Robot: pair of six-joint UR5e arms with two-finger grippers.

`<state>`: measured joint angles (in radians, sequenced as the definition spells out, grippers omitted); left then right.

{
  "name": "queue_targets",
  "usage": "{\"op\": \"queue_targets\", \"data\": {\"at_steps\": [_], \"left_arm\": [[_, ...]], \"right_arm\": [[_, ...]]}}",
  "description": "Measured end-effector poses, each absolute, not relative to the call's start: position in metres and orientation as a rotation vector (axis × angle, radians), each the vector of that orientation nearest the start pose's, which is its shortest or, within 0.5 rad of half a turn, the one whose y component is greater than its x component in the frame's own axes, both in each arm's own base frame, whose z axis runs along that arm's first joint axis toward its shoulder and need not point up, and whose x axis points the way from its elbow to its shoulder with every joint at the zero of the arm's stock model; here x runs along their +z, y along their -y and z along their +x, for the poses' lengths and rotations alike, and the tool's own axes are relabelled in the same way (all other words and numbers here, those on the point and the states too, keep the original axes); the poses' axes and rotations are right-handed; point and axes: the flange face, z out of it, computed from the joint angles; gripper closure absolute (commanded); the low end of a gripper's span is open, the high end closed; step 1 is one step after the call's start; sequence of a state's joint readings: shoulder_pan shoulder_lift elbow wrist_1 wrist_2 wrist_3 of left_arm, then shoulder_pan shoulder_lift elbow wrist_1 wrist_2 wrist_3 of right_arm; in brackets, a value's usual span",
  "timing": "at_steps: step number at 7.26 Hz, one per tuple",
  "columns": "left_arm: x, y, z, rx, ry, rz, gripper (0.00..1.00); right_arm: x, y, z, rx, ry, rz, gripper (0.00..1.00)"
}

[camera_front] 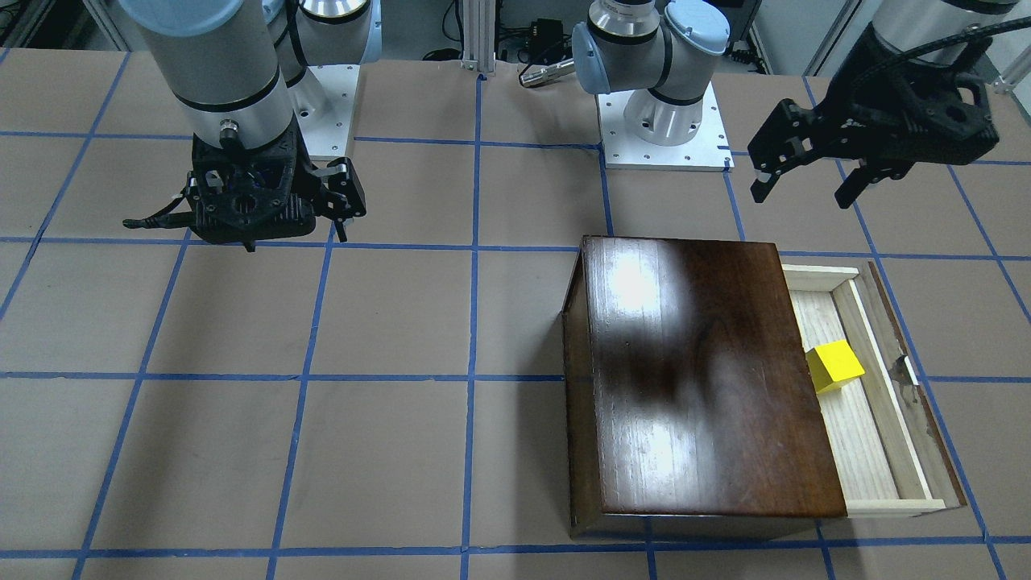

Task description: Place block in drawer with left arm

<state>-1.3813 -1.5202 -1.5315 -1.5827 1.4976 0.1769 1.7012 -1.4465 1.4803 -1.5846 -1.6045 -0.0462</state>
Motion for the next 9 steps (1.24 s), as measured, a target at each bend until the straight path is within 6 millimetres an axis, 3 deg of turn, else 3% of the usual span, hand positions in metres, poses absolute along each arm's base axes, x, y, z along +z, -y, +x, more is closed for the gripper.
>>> {"op": "queue_targets", "data": {"at_steps": [4,6,9], "left_arm": [[0.505,0.495,-0.129,-0.123,-3.148,-0.051,0.0],[0.498,0.5,-0.141,-0.144,-3.13,0.031,0.0],[0.494,0.505,-0.143,-0.116,-3.15,0.125,0.0]], "right_arm": [[0.469,0.521,0.199,0.029,-3.164,-0.281,0.0],[0.469,0.521,0.199,0.029,-3.163,-0.281,0.0],[0.47,0.521,0.199,0.029,-3.163,-0.282,0.0]]}}
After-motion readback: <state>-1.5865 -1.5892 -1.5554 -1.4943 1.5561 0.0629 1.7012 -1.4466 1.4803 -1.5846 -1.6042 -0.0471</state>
